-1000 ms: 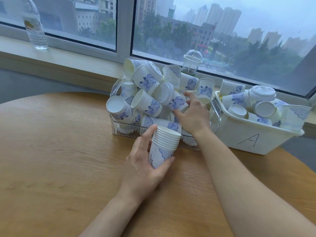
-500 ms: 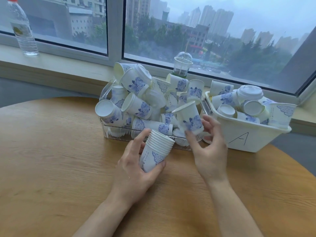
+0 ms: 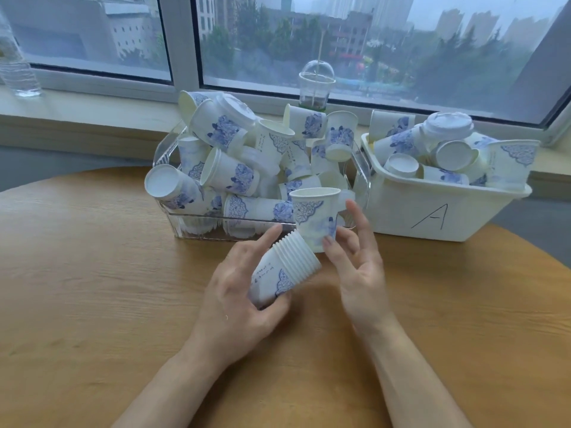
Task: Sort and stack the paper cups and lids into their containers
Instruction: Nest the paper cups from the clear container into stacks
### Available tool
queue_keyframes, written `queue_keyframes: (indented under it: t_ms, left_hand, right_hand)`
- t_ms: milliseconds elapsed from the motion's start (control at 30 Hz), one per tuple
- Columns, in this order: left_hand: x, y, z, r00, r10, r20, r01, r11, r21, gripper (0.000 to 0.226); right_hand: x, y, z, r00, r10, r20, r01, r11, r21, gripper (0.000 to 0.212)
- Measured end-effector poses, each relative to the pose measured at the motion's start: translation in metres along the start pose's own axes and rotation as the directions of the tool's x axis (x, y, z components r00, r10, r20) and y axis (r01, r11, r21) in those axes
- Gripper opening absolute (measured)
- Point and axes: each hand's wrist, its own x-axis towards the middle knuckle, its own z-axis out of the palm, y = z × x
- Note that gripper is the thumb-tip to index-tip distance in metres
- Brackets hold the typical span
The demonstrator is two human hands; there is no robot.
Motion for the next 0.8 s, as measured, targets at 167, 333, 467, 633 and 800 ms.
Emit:
queue_keyframes:
  t_ms: [167,333,467,633,800]
  left_hand:
    - [-0.0002,-0.0027,-0.0009,1.0,-0.016,0.006,0.016,1.0,0.006,0.091]
    - [-0.0018,-0.0028,-0.002,1.0,-0.019,-0.011,0.019,1.0,-0.023,0.087]
    - [-0.0014,0.0,-0.0028,0.998,-0.058,-0.037,0.057,0.997,-0.043,0.089]
    - [-0.002,-0.0014,-0.0054,0.989,-0.133,-0.064,0.126,0.987,-0.102,0.091]
    - [-0.0028,-0.0067,-0.0081,0.981,-0.176,-0.078,0.163,0.975,-0.148,0.092]
  right_hand:
    - [-0.0024,0.0053,0.002,0.997,-0.034,0.072,0.038,0.998,-0.055,0.073]
    - [-0.0042,0.0057,0.002,0.992,-0.06,0.112,0.072,0.992,-0.107,0.067]
    - [-0.0032,0.0054,0.0004,0.992,-0.05,0.113,0.065,0.989,-0.133,0.053]
    - [-0.0044,0.0065,0.0011,0.986,-0.015,0.164,0.039,0.989,-0.142,0.047]
    - [-0.0068,0.0101,0.0068,0.972,0.01,0.236,0.03,0.985,-0.167,0.045]
